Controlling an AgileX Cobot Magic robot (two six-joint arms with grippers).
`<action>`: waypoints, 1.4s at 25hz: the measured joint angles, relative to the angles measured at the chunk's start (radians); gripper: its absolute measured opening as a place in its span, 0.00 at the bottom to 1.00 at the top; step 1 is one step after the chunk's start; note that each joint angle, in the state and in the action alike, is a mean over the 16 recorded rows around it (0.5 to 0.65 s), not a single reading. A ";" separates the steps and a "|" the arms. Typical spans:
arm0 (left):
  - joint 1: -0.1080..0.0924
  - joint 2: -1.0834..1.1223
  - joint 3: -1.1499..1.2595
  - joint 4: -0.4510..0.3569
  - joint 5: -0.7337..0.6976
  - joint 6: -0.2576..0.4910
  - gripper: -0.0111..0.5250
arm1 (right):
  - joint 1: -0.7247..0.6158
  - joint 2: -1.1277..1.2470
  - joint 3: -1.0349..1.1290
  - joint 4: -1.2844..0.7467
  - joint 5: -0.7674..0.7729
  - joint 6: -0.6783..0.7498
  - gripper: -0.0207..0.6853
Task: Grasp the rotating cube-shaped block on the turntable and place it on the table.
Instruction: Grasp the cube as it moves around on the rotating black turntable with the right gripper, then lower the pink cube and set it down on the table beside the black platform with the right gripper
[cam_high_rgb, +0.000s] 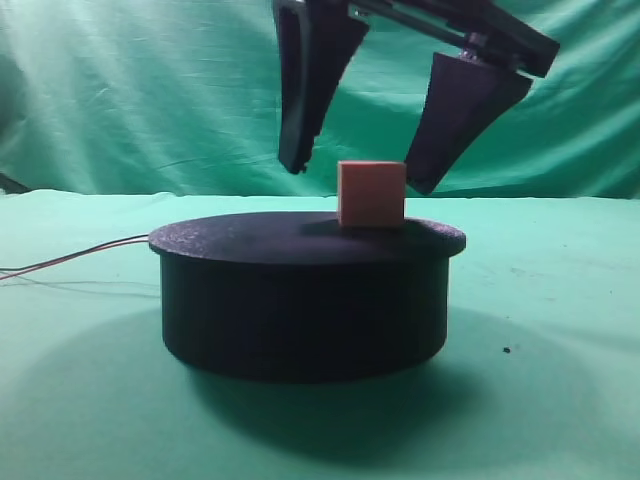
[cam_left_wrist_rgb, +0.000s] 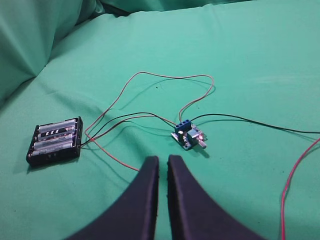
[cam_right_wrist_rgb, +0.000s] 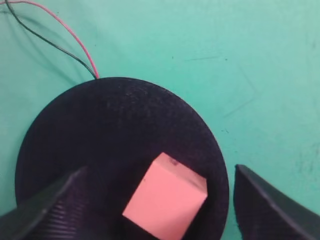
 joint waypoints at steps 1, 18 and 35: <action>0.000 0.000 0.000 0.000 0.000 0.000 0.02 | -0.002 -0.010 -0.005 -0.019 0.016 0.012 0.41; 0.000 0.000 0.000 0.000 0.000 0.000 0.02 | -0.195 -0.154 0.265 0.006 0.019 -0.066 0.40; 0.000 0.000 0.000 0.000 0.000 0.000 0.02 | -0.216 -0.344 0.260 0.046 0.121 -0.078 0.41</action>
